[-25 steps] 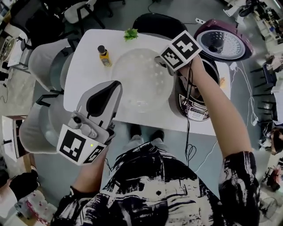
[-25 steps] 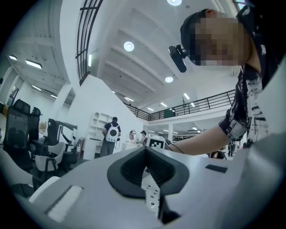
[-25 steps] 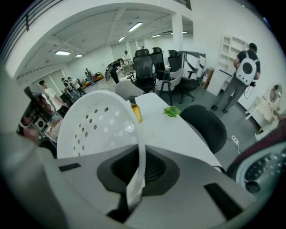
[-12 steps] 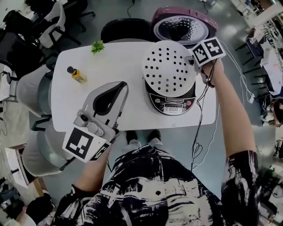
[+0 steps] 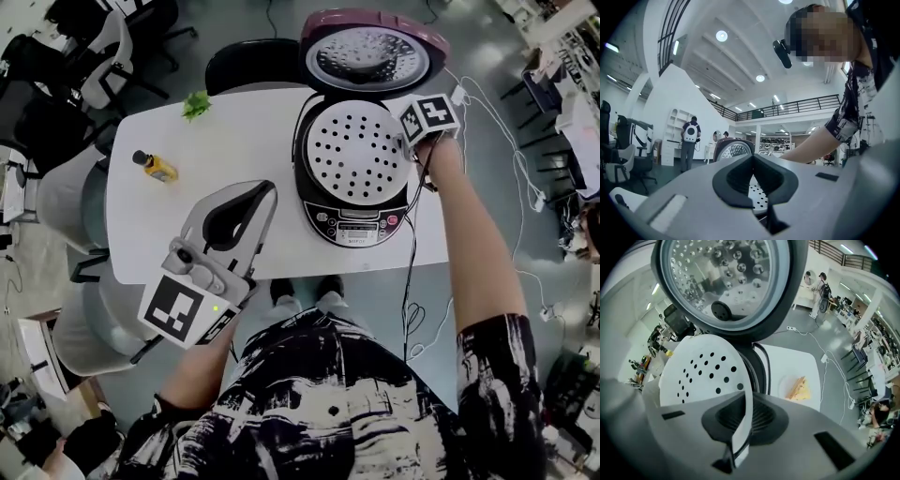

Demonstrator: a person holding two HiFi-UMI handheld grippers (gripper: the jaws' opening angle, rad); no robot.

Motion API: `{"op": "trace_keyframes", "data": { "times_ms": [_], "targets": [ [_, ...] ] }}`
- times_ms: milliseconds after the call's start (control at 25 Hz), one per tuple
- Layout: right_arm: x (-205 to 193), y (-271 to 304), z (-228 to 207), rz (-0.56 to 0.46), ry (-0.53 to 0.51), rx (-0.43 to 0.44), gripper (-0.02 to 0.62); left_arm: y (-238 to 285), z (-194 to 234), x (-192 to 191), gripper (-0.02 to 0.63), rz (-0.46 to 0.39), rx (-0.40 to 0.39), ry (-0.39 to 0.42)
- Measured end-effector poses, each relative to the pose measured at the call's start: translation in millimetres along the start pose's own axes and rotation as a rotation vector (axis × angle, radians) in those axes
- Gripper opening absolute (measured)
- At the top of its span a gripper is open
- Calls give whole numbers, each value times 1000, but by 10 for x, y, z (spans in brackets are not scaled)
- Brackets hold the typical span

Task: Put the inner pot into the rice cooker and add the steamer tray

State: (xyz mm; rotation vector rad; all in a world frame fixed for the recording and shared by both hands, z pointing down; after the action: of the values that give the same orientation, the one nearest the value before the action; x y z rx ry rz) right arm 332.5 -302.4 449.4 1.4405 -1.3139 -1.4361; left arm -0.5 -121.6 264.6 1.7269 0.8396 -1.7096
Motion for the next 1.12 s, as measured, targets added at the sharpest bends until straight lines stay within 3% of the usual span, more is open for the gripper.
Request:
{"op": "trace_keyframes", "data": {
  "times_ms": [240,520,720,920,1120],
  "targets": [
    [-9,177,63,16,-26,-33,2,-47,12,-57,5,9,22,-7],
    [25,212,97,-1,-136,-91,12,-85,15,-85,5,9,35,-11],
    [15,210,200,-44,-129,2,159,-58,-12,-66,5,5,22,-11],
    [-17,155,193,-84,-122,45,193,2,-62,-43,5,1,4,-10],
    [-29,17,165,-108,-189,7,224,62,-137,-33,5,-5,-15,-10]
  ]
}}
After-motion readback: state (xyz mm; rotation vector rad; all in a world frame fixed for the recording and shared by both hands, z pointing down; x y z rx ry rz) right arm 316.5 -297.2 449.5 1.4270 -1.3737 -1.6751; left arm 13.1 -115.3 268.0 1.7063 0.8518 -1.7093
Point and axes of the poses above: the fingertips, and each gripper's own axes: y forward along the fingers, z to its left, x out of its top, the point moved 6 cm from there along -y, backward along the fingers, and after that the axes turned 7 degrees about y, right-handed, at the moved point
